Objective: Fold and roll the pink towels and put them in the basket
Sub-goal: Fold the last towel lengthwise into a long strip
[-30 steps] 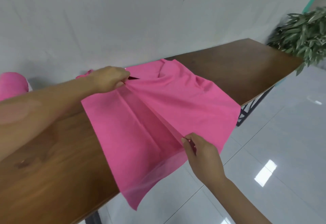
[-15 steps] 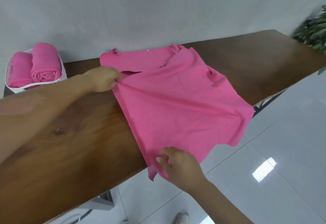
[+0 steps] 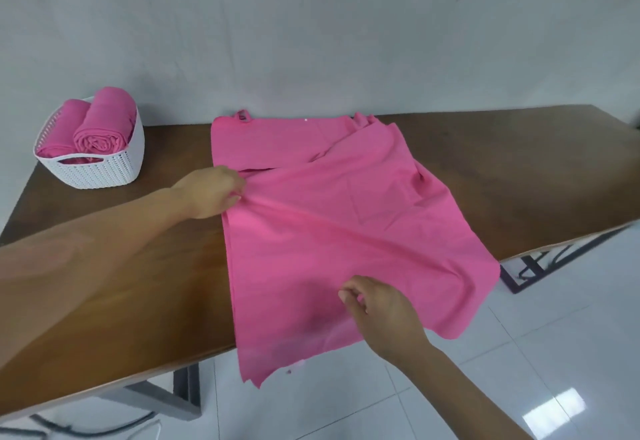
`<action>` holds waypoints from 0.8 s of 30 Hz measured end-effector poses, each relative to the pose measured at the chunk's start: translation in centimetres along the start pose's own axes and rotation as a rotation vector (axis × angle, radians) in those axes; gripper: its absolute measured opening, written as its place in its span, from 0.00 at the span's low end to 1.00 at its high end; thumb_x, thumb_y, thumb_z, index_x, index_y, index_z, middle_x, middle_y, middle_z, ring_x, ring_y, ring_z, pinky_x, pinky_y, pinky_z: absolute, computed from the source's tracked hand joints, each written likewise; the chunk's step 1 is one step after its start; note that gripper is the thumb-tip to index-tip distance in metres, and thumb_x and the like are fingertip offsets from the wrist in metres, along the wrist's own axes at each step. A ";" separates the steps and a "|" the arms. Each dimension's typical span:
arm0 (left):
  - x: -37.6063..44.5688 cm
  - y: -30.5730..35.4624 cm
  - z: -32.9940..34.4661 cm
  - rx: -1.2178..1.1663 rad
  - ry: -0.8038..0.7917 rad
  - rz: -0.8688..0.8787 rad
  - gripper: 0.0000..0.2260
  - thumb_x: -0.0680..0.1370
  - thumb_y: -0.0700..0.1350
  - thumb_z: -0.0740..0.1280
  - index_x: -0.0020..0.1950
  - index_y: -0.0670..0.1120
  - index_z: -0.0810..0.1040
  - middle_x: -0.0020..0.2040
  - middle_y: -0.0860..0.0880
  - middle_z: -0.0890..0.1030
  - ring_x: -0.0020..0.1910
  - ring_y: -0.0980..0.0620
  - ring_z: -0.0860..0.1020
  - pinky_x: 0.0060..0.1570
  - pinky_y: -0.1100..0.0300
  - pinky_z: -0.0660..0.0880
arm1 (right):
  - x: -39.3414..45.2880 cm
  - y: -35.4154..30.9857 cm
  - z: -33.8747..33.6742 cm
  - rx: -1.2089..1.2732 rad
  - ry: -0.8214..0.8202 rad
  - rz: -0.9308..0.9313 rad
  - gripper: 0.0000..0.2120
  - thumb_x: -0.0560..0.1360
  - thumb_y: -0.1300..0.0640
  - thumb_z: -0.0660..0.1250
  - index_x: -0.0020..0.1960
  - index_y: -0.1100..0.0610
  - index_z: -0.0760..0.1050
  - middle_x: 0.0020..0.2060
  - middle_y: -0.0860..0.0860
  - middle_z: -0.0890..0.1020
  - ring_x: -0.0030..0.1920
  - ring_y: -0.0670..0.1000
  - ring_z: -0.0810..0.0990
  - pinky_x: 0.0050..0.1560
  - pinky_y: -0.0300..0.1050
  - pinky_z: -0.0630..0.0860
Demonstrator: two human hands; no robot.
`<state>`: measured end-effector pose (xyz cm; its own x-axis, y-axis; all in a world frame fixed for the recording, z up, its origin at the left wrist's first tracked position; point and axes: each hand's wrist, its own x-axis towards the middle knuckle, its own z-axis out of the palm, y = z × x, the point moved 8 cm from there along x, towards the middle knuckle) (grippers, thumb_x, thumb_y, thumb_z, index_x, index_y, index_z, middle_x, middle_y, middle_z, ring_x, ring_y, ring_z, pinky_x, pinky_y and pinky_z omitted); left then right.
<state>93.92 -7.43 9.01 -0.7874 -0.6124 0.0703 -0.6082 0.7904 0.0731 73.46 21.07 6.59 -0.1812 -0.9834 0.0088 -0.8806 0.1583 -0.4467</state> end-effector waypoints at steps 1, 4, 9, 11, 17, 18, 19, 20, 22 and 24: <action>0.1 0.4 0.1 -0.016 0.006 -0.021 0.06 0.79 0.44 0.66 0.51 0.46 0.82 0.51 0.49 0.81 0.53 0.46 0.78 0.53 0.48 0.77 | 0.2 0.8 -0.6 0.004 0.001 -0.012 0.07 0.82 0.48 0.60 0.49 0.47 0.76 0.41 0.43 0.79 0.42 0.46 0.78 0.43 0.47 0.76; 0.0 1.7 0.5 -0.062 0.030 -0.083 0.05 0.78 0.42 0.66 0.51 0.45 0.81 0.51 0.48 0.81 0.51 0.45 0.79 0.53 0.51 0.76 | 1.0 3.2 -2.3 0.021 -0.007 -0.044 0.06 0.81 0.48 0.61 0.48 0.47 0.75 0.39 0.43 0.78 0.41 0.46 0.77 0.42 0.47 0.75; -0.1 4.6 1.8 -0.117 0.060 -0.147 0.08 0.79 0.42 0.66 0.55 0.45 0.82 0.52 0.46 0.82 0.53 0.45 0.79 0.55 0.53 0.75 | 2.6 6.5 -3.9 0.063 -0.008 -0.069 0.04 0.80 0.50 0.63 0.47 0.46 0.75 0.35 0.43 0.78 0.37 0.44 0.77 0.40 0.48 0.76; 0.4 5.0 1.9 -0.132 0.074 -0.171 0.07 0.79 0.41 0.65 0.54 0.44 0.81 0.52 0.46 0.81 0.52 0.44 0.79 0.55 0.51 0.75 | 3.5 7.2 -4.2 0.099 -0.002 -0.075 0.04 0.80 0.51 0.64 0.47 0.46 0.75 0.35 0.44 0.80 0.36 0.45 0.78 0.40 0.49 0.77; 5.7 4.1 0.5 -0.171 0.194 -0.208 0.06 0.81 0.39 0.64 0.55 0.39 0.78 0.50 0.41 0.81 0.49 0.40 0.79 0.51 0.48 0.75 | 7.1 8.3 -5.1 0.143 0.016 -0.079 0.05 0.79 0.52 0.63 0.45 0.44 0.73 0.37 0.43 0.81 0.35 0.45 0.80 0.39 0.47 0.78; 7.1 3.7 0.5 -0.179 0.207 -0.215 0.07 0.81 0.39 0.63 0.55 0.39 0.79 0.50 0.40 0.81 0.49 0.40 0.79 0.51 0.48 0.75 | 7.8 8.4 -5.1 0.141 0.017 -0.071 0.05 0.79 0.52 0.62 0.45 0.44 0.73 0.37 0.43 0.81 0.35 0.44 0.80 0.38 0.47 0.78; 8.6 3.2 0.6 -0.189 0.217 -0.227 0.07 0.81 0.38 0.63 0.56 0.39 0.79 0.51 0.40 0.81 0.49 0.39 0.79 0.50 0.48 0.75 | 8.5 8.7 -5.2 0.139 0.017 -0.059 0.05 0.79 0.52 0.62 0.45 0.44 0.72 0.36 0.43 0.81 0.35 0.43 0.80 0.38 0.47 0.78; 10.0 2.8 0.6 -0.200 0.223 -0.244 0.07 0.80 0.38 0.63 0.55 0.39 0.79 0.51 0.39 0.81 0.49 0.39 0.79 0.50 0.48 0.75 | 9.2 8.9 -5.3 0.139 0.016 -0.047 0.05 0.79 0.53 0.62 0.45 0.44 0.73 0.36 0.43 0.81 0.35 0.43 0.80 0.38 0.46 0.78; 12.8 2.1 1.0 -0.232 0.216 -0.280 0.07 0.80 0.39 0.64 0.55 0.39 0.79 0.51 0.39 0.82 0.49 0.39 0.79 0.49 0.49 0.74 | 10.7 9.4 -5.6 0.138 0.014 -0.024 0.06 0.79 0.54 0.64 0.45 0.44 0.73 0.36 0.43 0.81 0.36 0.44 0.80 0.39 0.46 0.78; 15.7 1.6 1.6 -0.265 0.201 -0.302 0.06 0.80 0.41 0.66 0.54 0.40 0.79 0.51 0.40 0.82 0.50 0.39 0.79 0.49 0.50 0.74 | 12.4 9.8 -6.1 0.112 0.011 -0.010 0.06 0.79 0.54 0.64 0.45 0.44 0.73 0.37 0.43 0.81 0.37 0.45 0.80 0.40 0.46 0.77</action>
<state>80.39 -15.76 8.63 -0.5271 -0.8267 0.1968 -0.7405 0.5605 0.3708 59.86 10.99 7.80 -0.1783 -0.9837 0.0234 -0.8277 0.1371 -0.5441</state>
